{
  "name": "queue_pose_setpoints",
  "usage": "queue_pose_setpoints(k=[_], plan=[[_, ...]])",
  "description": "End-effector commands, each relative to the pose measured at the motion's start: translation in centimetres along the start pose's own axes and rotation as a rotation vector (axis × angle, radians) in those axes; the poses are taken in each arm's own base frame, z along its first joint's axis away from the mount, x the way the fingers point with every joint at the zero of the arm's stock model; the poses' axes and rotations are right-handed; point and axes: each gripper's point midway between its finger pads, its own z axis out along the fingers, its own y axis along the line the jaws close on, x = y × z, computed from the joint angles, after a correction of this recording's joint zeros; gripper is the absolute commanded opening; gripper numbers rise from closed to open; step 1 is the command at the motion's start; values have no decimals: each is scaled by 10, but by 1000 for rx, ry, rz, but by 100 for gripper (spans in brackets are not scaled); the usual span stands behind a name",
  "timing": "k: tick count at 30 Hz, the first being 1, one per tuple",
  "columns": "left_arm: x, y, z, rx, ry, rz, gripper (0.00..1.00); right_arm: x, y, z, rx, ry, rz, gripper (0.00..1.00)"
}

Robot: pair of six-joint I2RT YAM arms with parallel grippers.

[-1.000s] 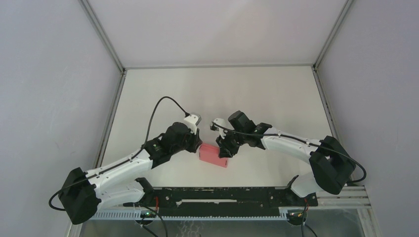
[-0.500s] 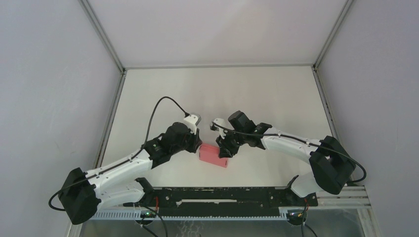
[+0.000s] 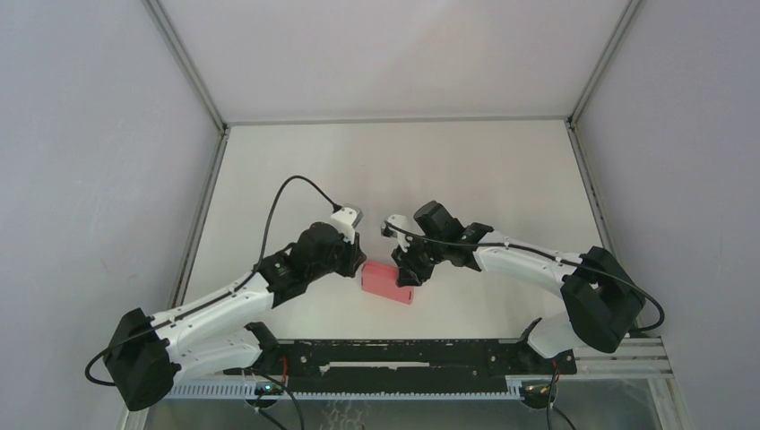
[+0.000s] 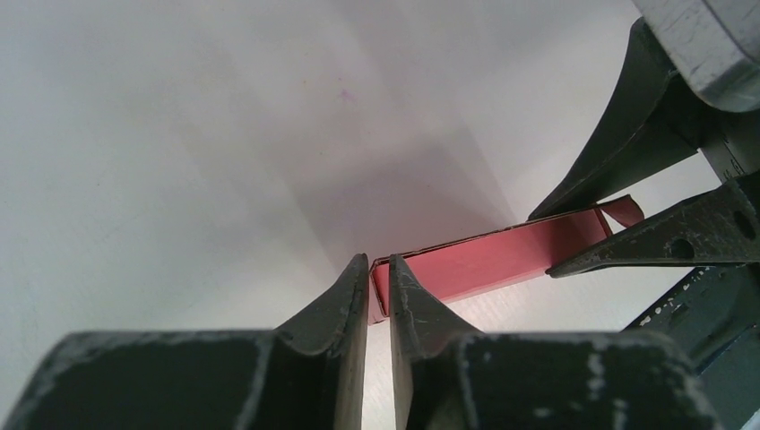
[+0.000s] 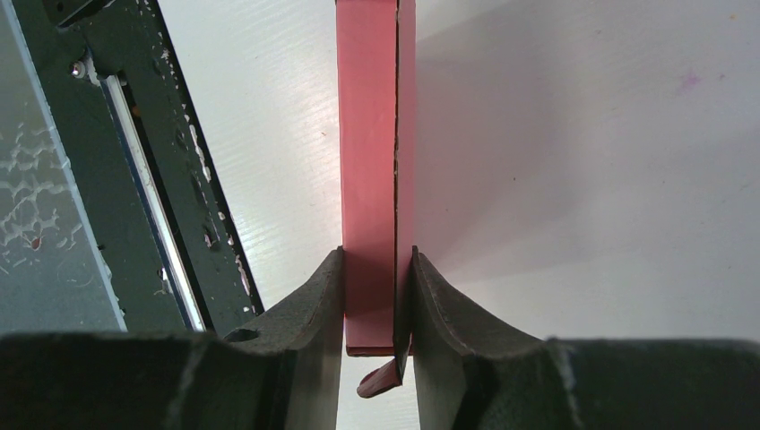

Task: Fold the paper box
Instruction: Close the paper box at the center of the board.

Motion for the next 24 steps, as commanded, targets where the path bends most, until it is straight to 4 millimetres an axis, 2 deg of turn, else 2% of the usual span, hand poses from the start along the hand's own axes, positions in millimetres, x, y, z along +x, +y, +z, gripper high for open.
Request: queue_pose_setpoints(k=[1, 7, 24], plan=[[1, 1, 0, -8, -13, -19, 19, -14, 1, 0, -10, -38, -30, 14], [6, 3, 1, -17, -5, -23, 22, -13, 1, 1, -10, -34, -27, 13], [12, 2, 2, -12, 11, -29, 19, -13, 1, 1, -10, -35, -28, 13]])
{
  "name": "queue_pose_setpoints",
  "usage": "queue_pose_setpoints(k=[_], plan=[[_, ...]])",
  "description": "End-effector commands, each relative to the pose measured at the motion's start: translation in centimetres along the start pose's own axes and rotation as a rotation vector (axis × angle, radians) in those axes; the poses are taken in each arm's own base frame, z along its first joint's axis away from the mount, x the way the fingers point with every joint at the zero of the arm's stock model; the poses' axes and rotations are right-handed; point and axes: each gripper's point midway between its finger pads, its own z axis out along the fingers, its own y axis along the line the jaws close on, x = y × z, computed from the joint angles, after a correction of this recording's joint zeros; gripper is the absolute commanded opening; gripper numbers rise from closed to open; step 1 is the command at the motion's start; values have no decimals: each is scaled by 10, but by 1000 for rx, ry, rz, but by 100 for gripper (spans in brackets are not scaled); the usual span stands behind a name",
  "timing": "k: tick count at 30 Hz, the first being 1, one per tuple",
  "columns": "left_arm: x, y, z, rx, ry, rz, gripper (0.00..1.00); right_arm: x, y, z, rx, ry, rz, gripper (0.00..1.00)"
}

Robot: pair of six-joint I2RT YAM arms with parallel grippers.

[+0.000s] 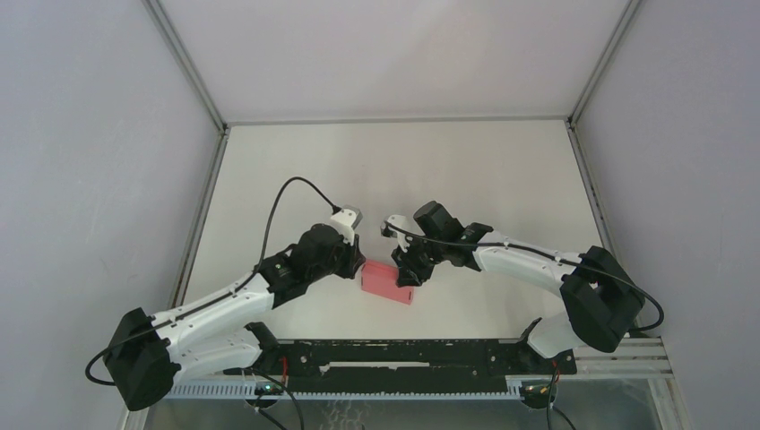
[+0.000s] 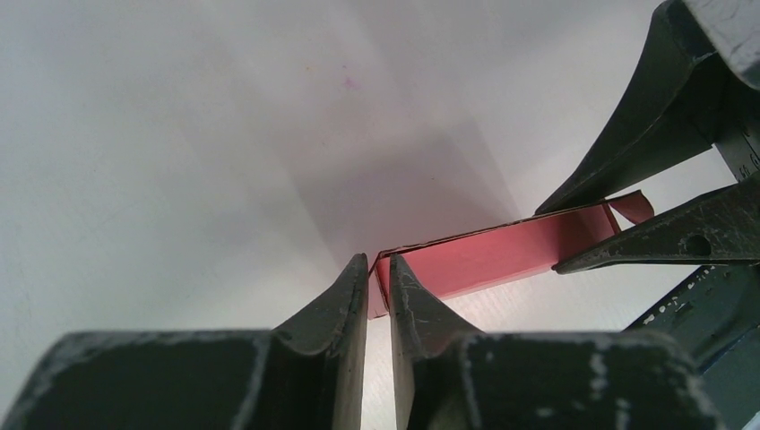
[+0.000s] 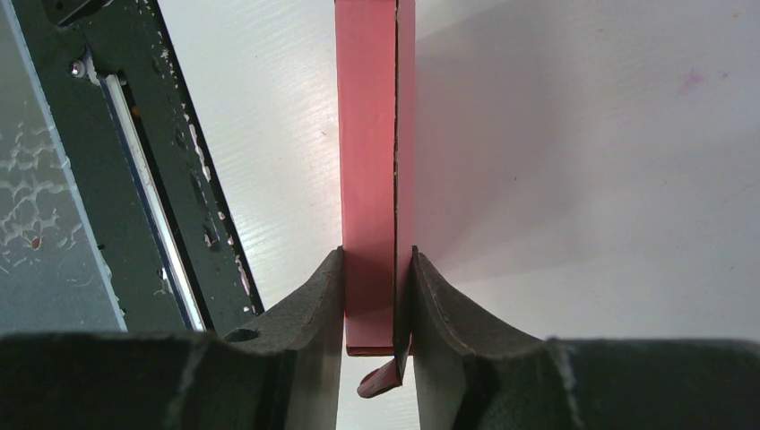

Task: Fold the paper box
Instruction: Close the paper box at the center of the board.

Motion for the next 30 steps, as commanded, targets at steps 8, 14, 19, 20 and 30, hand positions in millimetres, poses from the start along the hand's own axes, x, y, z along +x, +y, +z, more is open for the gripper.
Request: queue_pose_setpoints(k=[8, 14, 19, 20, 30], plan=[[9, 1, 3, -6, 5, -22, 19, -14, 1, 0, -9, -38, -30, 13], [6, 1, 2, -6, -6, -21, 19, -13, 2, 1, -10, -35, -29, 13], [6, 2, 3, -11, -2, -17, 16, -13, 2, 0, -9, -37, -31, 13], [6, 2, 3, -11, 1, -17, 15, -14, 2, 0, -9, -38, -31, 13], [5, 8, 5, -51, 11, -6, 5, -14, 2, -1, -5, -40, -32, 13]])
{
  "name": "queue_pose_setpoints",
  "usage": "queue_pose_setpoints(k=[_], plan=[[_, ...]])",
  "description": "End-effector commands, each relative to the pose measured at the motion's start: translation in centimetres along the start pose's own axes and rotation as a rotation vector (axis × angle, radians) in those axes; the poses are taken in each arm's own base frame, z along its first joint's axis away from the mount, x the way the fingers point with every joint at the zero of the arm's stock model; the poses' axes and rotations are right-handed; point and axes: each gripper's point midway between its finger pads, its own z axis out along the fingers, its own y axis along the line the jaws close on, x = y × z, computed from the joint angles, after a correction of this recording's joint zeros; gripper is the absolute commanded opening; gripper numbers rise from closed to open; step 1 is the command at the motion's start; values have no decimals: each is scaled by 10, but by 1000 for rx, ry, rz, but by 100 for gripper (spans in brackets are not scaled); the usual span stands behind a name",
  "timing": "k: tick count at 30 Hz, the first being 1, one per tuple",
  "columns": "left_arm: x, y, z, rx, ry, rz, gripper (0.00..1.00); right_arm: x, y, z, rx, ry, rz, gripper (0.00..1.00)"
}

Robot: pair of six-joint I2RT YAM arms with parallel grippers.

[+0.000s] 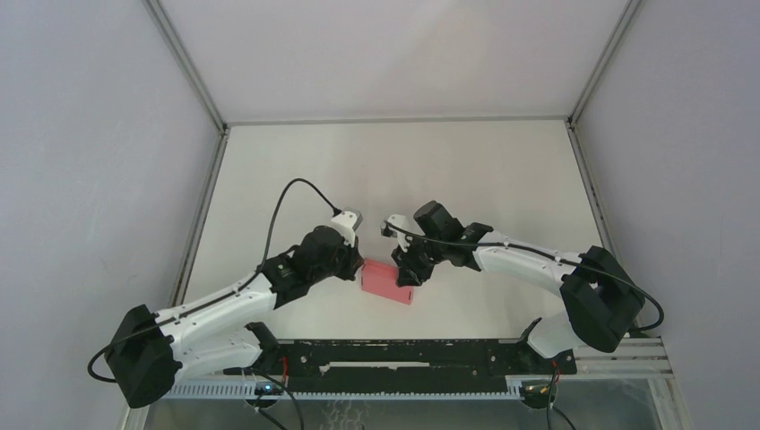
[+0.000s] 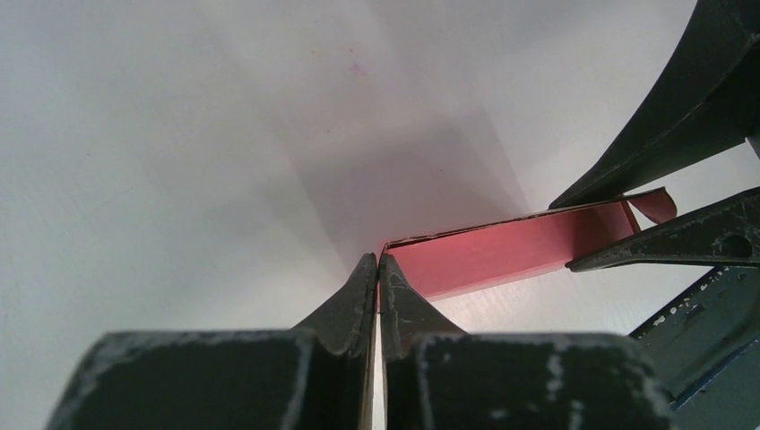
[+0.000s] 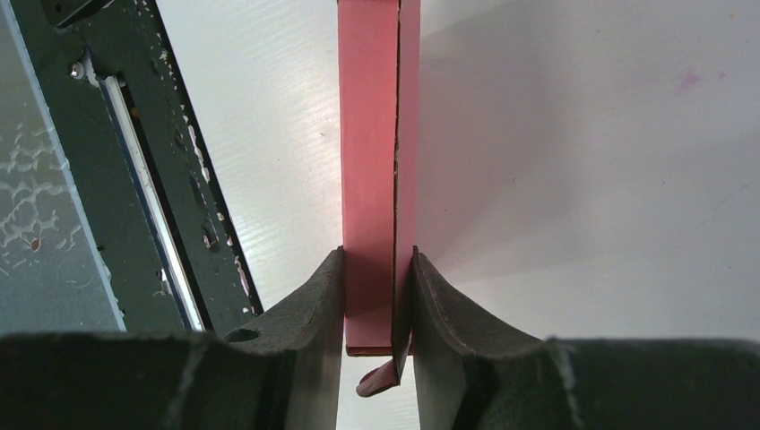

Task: Fold the paper box
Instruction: Close the paper box at the center of the board.

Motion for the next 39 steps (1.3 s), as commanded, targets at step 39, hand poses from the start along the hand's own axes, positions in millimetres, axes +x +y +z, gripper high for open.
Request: queue_pose_setpoints(k=[39], plan=[[-30, 3, -12, -62, -61, -33, 1, -17, -8, 6, 222, -19, -99, 11]])
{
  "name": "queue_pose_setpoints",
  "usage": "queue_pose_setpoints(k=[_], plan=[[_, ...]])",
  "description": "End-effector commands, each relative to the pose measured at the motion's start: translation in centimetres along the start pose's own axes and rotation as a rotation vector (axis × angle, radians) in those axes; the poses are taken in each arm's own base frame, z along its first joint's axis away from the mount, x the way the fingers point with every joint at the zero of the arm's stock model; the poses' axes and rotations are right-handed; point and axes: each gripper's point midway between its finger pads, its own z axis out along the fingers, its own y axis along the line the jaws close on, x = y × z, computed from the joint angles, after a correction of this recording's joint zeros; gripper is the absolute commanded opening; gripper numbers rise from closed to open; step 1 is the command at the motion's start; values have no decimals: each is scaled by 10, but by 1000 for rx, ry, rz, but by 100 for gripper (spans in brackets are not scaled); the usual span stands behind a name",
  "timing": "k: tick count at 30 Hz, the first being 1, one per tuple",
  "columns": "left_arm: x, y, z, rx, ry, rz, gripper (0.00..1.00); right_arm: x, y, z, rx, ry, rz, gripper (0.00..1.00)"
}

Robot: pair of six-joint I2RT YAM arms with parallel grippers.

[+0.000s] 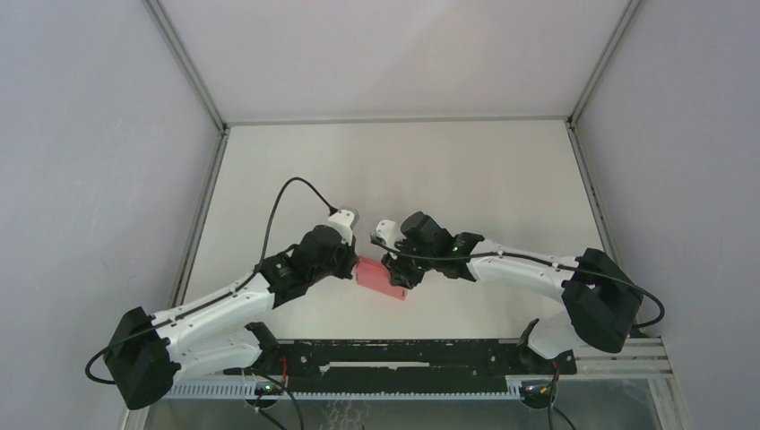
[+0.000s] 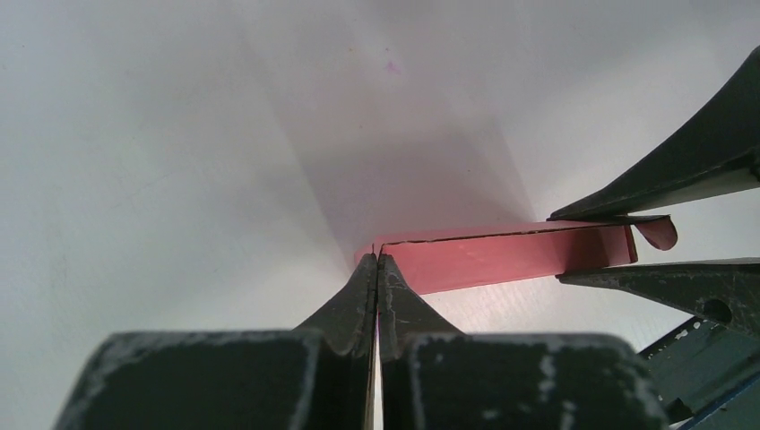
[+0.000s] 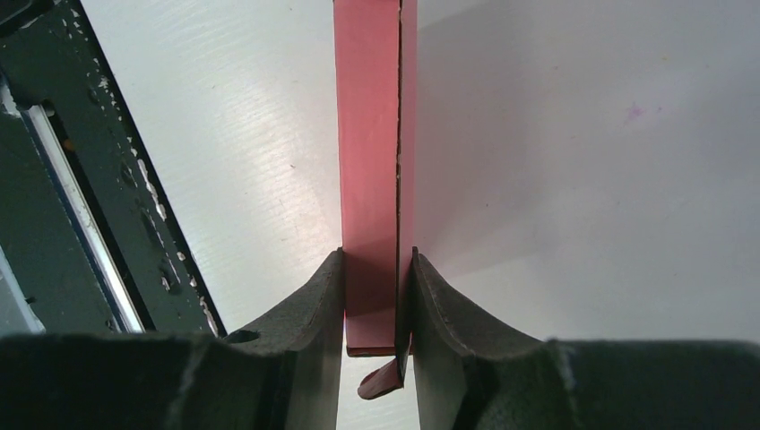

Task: Fold the paper box
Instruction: Close the paper box at the center of the board.

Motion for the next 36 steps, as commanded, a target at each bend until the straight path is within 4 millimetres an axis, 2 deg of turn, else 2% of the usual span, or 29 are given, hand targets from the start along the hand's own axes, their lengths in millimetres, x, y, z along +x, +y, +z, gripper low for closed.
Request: queue_pose_setpoints(k=[1, 12, 17, 20, 22, 26, 36], plan=[[-29, -7, -7, 4, -65, -30, 1, -8, -10, -6, 74, -13, -9, 11], [-40, -12, -8, 9, -67, -35, 1, -8, -12, -5, 98, -12, -19, 11], [-38, -15, -5, 18, -56, -39, 1, -8, -12, -6, 99, -12, -17, 10], [-36, -9, -7, -8, -53, -30, 1, -7, -12, -5, 98, -6, -16, 11], [-37, -2, -11, -36, -66, -20, 5, -6, -12, -5, 97, -5, -17, 11], [-37, 2, -16, -48, -83, -17, 20, -7, -10, -5, 88, -8, -18, 11], [-30, -1, -7, -28, -71, 1, 26, -8, -8, -6, 76, -11, -19, 12]])
